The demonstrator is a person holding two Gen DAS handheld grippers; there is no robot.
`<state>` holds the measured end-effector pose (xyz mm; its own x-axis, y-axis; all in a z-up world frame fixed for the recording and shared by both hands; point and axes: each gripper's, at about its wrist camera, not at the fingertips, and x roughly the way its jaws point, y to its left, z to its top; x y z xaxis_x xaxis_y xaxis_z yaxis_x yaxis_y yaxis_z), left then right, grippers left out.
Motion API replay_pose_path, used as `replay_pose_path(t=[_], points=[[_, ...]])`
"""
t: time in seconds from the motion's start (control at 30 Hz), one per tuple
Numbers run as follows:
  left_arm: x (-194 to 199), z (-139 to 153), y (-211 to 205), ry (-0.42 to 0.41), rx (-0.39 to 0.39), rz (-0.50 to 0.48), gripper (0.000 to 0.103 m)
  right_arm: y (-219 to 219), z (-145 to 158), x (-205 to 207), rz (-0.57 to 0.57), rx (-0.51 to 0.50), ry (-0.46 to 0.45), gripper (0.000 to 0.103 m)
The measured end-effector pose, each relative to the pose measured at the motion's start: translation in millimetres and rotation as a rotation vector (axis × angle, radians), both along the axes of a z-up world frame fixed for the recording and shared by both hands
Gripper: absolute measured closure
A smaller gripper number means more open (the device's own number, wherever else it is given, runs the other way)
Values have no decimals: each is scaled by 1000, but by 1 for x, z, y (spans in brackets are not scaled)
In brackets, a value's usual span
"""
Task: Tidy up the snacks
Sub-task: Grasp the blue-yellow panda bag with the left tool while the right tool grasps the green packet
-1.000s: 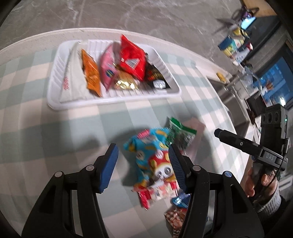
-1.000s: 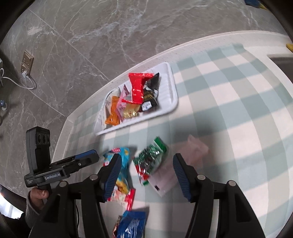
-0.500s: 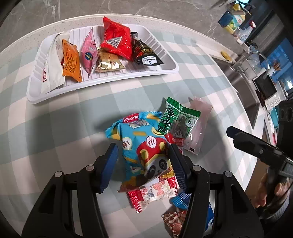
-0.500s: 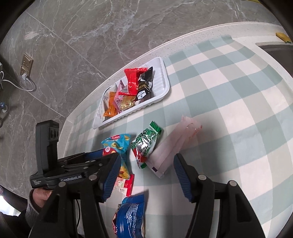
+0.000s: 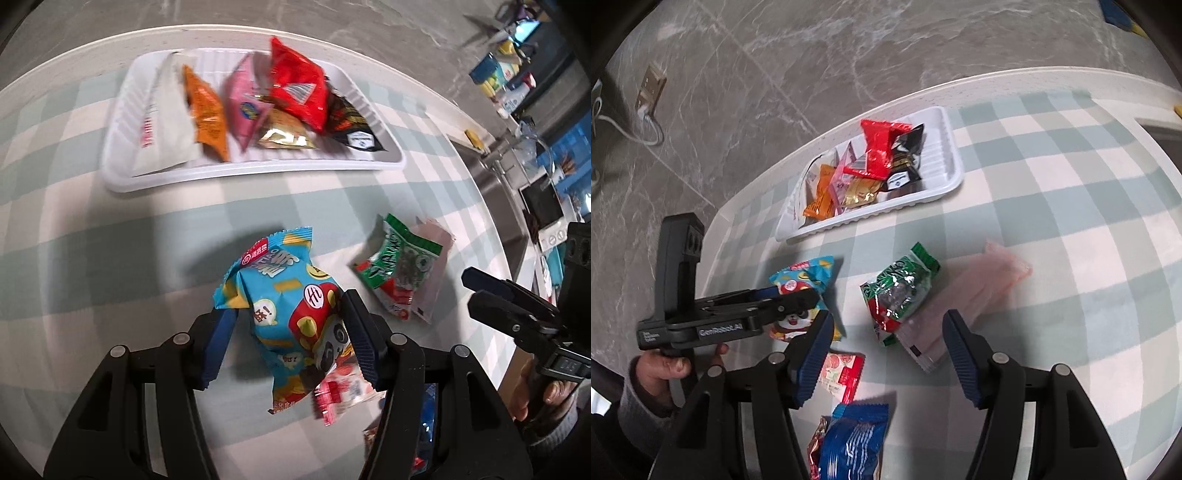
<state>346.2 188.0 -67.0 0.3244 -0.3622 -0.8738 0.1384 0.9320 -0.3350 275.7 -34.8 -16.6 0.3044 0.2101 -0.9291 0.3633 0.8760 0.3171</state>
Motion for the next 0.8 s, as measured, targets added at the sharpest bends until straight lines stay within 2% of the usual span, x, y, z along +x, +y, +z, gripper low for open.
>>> replay_pose_path(t=[0.23, 0.43, 0.8], points=[[-8, 1, 23, -13, 13, 37, 46, 11, -26, 19, 32, -8, 81, 39], [-12, -1, 37, -9, -13, 65, 46, 14, -40, 37, 52, -16, 103, 39], [-13, -2, 35, -5, -9, 59, 46, 28, -62, 66, 126, -63, 163, 38]])
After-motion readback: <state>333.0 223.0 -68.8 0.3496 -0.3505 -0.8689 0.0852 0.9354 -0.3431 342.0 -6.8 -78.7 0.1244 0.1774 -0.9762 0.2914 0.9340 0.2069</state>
